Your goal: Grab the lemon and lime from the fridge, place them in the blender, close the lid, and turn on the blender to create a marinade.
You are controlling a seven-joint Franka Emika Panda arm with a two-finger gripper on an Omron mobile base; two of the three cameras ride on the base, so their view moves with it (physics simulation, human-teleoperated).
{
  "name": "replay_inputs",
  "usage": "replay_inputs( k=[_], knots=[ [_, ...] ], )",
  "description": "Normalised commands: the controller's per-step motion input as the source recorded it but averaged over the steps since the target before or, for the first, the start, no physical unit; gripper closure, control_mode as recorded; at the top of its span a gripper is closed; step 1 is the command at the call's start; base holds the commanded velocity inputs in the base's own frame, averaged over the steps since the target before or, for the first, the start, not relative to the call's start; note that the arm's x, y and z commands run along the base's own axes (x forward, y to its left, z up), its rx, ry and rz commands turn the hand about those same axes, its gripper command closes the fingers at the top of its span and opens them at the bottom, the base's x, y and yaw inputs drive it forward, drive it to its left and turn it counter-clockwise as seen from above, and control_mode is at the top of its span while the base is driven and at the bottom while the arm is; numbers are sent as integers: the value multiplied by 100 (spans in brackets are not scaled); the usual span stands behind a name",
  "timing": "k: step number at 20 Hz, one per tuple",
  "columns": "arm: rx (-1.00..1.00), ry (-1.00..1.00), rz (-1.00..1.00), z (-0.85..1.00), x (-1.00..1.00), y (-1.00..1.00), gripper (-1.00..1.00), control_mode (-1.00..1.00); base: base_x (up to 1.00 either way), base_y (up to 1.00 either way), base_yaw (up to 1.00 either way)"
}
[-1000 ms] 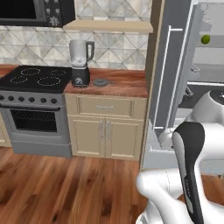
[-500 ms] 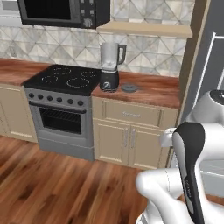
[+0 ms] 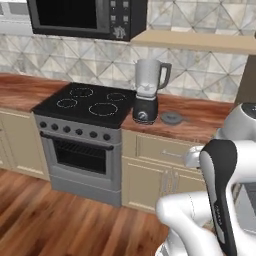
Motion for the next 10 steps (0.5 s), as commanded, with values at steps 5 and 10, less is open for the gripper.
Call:
replay_inputs(
  k=[5, 10],
  knots=[
    [0, 0, 0, 0, 0, 0, 100, 100, 54, 91, -30],
    [0, 0, 0, 0, 0, 0, 100, 100, 50, 75, -46]
  ],
)
